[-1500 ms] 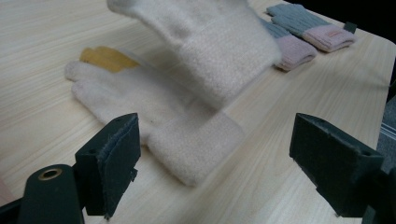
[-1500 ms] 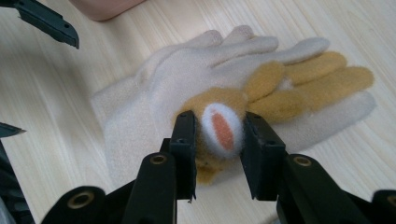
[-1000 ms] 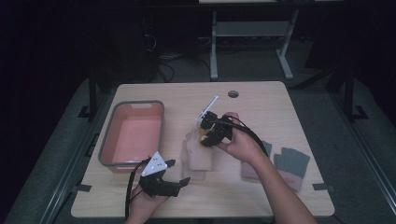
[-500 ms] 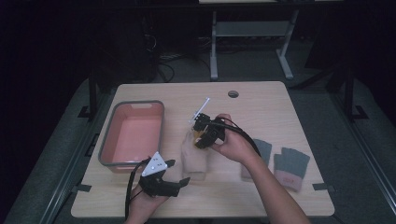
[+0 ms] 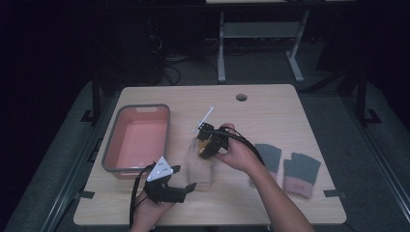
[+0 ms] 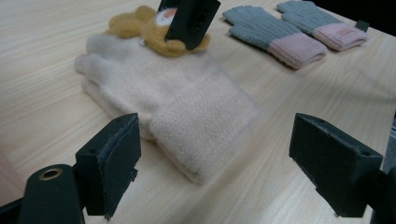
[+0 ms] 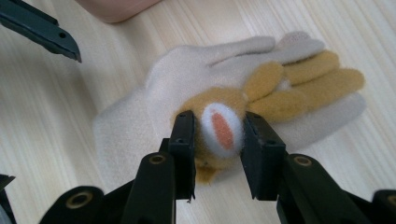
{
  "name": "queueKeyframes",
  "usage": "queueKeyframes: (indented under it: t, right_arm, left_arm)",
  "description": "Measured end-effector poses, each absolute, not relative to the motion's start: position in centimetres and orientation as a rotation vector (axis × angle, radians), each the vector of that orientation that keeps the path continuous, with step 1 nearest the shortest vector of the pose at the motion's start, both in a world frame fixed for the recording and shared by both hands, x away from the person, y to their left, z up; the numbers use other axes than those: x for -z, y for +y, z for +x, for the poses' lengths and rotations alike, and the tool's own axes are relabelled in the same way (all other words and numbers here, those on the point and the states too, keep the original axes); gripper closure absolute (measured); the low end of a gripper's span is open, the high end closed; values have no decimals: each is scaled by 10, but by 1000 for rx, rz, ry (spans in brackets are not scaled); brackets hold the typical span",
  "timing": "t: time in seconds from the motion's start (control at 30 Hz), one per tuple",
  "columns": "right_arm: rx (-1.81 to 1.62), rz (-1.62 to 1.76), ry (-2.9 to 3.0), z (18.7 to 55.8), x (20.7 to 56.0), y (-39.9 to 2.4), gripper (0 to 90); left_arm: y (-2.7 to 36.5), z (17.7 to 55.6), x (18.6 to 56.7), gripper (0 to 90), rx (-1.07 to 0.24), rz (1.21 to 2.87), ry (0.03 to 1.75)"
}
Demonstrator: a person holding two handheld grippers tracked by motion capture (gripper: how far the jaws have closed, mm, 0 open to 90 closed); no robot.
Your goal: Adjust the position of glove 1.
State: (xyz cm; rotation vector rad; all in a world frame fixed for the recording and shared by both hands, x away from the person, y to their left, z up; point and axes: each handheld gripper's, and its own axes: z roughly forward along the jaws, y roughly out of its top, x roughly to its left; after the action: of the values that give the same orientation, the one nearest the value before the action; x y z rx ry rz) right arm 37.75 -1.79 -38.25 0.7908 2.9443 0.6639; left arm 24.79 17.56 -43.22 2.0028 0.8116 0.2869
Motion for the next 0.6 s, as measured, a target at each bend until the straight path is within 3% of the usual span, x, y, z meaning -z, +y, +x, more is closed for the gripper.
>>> queueKeyframes:
  t: [0.6]
  right_arm:
    - [-720,896,2957,377,415,-29,637]
  left_arm:
    - [175,251,433,201,-245,1978,864]
